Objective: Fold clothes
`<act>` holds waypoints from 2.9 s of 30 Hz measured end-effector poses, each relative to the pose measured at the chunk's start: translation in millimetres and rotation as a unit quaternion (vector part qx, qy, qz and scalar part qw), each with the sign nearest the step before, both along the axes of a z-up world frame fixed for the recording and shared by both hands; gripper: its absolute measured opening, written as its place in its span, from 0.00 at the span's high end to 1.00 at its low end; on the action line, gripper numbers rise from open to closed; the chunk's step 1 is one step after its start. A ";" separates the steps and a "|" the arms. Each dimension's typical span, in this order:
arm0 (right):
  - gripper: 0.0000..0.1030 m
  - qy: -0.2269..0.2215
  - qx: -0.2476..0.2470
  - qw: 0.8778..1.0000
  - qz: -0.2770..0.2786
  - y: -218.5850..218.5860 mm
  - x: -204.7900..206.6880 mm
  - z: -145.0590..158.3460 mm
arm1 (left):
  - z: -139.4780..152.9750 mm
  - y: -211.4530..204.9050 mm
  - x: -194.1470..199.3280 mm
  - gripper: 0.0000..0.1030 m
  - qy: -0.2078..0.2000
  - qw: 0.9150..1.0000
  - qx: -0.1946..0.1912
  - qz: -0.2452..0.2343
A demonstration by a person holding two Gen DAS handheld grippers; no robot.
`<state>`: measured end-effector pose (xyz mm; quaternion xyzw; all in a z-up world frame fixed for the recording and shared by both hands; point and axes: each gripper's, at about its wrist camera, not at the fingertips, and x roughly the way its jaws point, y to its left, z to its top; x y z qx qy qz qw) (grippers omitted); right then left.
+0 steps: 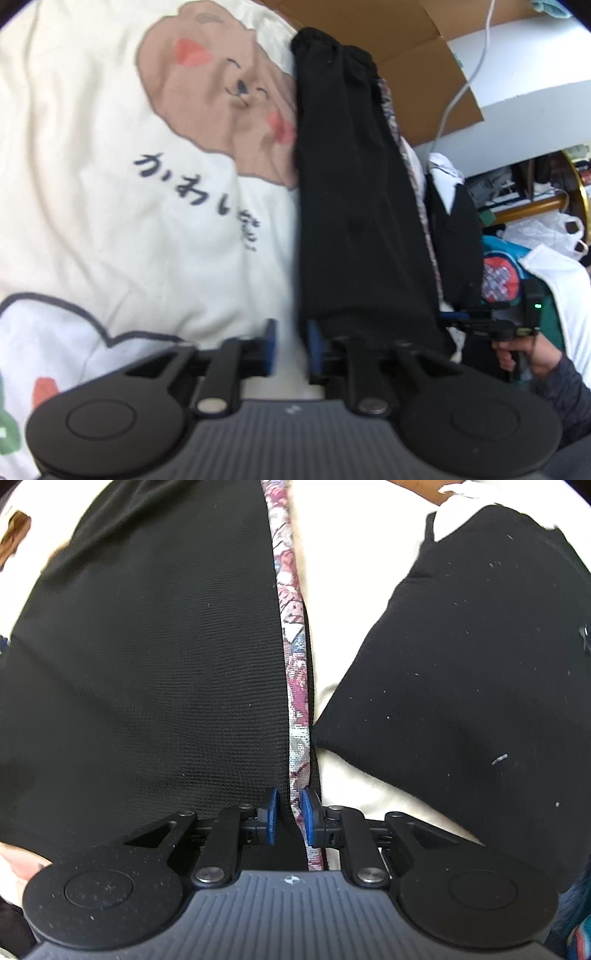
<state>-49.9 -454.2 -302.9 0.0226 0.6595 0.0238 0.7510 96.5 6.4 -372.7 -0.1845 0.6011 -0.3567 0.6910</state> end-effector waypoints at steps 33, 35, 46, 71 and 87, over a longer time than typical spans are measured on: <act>0.94 0.057 0.041 0.998 -0.004 -17.4 -70.0 12.7 | -5.4 -28.8 -2.2 0.97 0.000 0.999 -0.002 -0.035; 0.94 0.057 0.041 0.998 -0.004 -16.2 -74.5 12.3 | -4.9 -24.1 0.5 0.97 -0.004 0.999 0.004 -0.034; 0.83 0.051 0.080 0.995 -0.041 -17.4 -93.2 16.2 | -6.7 -18.6 -1.3 0.68 0.014 1.000 0.008 -0.027; 0.60 -0.016 0.151 0.983 -0.100 -79.7 -74.5 18.6 | 19.7 -20.9 -87.0 0.54 0.095 0.995 -0.014 -0.013; 0.60 -0.018 0.169 0.979 -0.109 -68.9 -65.7 3.3 | -5.9 -55.1 -123.4 0.53 0.162 0.984 -0.020 -0.072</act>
